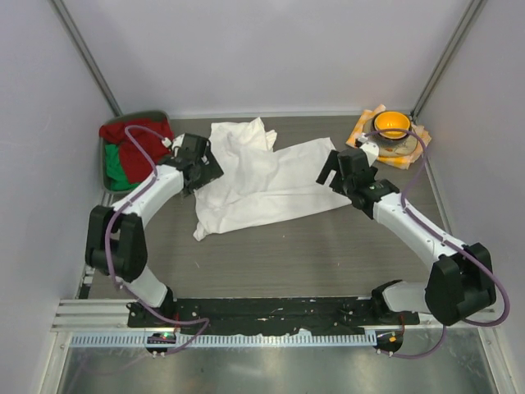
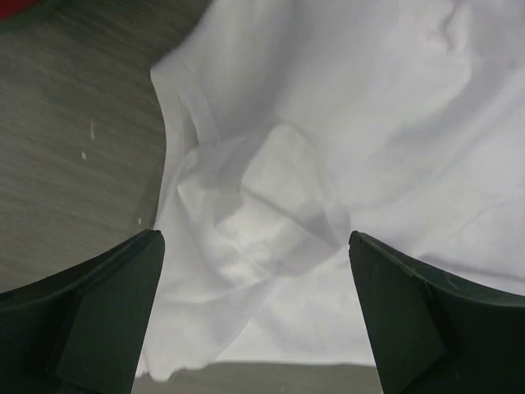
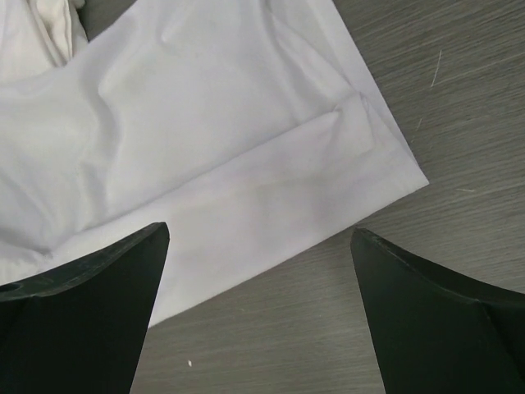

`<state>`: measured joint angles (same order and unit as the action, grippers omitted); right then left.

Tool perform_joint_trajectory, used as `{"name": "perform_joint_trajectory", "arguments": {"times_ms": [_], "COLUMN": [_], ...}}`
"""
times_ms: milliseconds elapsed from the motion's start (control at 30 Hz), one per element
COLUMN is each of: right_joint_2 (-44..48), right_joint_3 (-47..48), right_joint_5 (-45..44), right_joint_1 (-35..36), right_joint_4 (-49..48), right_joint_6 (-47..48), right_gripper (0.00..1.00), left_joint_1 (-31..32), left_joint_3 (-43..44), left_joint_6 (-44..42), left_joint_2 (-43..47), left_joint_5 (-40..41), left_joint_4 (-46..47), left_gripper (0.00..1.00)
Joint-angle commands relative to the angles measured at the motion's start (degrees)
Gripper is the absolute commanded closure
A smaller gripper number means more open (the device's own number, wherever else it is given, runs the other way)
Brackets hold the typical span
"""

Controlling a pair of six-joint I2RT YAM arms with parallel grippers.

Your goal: Fold and stack the t-shirts

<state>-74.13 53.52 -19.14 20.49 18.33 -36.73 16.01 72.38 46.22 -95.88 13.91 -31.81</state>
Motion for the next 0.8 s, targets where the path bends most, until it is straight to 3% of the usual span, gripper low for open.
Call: {"name": "perform_joint_trajectory", "arguments": {"times_ms": [0, 200, 367, 433, 633, 767], "right_joint_2": [-1.71, -9.63, -9.89, -9.63, -9.54, -10.59], "right_joint_3": [1.50, 3.79, 2.03, 1.77, 2.73, 3.52], "right_joint_5": [-0.81, 2.43, 2.44, 2.96, 1.56, 0.42], "right_joint_1": [1.57, 2.01, 4.03, 5.08, 8.77, 9.74], "right_joint_4": [2.76, 5.67, 4.70, 4.09, 3.47, 2.86], "right_joint_6": [4.82, 5.79, 5.44, 5.18, 5.26, 6.14], "right_gripper": [0.00, 0.01, 0.02, 0.02, 0.03, 0.04], "left_joint_1": [7.00, 20.19, 21.61, 21.69, 19.51, 17.83], "left_joint_3": [-7.67, -21.56, -32.55, -34.40, -34.06, -34.85], "left_joint_6": [3.44, 13.52, 18.82, 19.00, 16.64, 15.40], "left_joint_2": [11.66, 26.94, 43.28, 45.68, 42.36, 36.91], "left_joint_5": [-1.52, 1.10, 4.80, 8.21, 14.30, 13.51], "left_joint_4": [-2.72, -7.81, -12.48, -14.41, -14.34, -7.41], "left_gripper": [0.00, 0.00, 0.00, 0.00, 0.00, 0.00]}}
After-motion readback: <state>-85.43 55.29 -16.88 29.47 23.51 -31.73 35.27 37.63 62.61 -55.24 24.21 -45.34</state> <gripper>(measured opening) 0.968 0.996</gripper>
